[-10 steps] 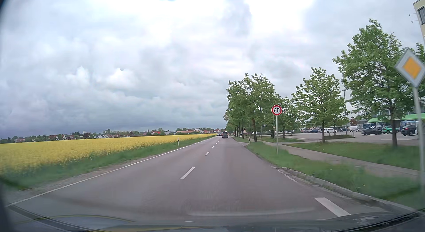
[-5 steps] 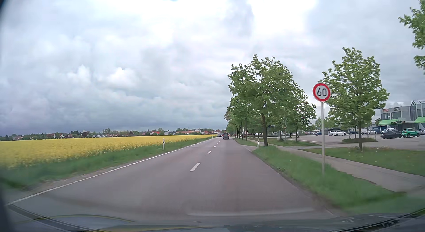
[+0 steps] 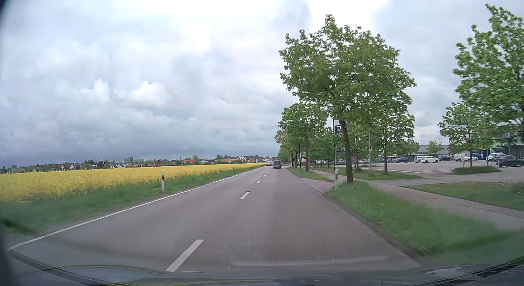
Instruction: Follow the waypoints while adhering to traffic rules and regulations
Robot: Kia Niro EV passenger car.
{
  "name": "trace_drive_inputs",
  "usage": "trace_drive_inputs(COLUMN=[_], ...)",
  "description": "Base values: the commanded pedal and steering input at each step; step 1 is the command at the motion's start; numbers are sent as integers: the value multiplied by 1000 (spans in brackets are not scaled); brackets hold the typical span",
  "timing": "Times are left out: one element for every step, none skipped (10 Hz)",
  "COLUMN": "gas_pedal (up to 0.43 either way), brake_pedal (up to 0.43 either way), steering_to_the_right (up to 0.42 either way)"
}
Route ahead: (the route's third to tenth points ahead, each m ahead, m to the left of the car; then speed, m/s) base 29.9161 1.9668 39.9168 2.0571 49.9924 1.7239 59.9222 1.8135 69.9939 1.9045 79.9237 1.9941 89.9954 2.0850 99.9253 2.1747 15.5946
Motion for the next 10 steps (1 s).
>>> trace_drive_inputs(gas_pedal=[197, 197, 197, 197, 197, 197, 197, 197, 197, 169], brake_pedal=[12, 12, 12, 12, 12, 12, 12, 12, 12, 12], steering_to_the_right=[0, 0, -1, -2, -2, -2, -2, -3, -3, -2])
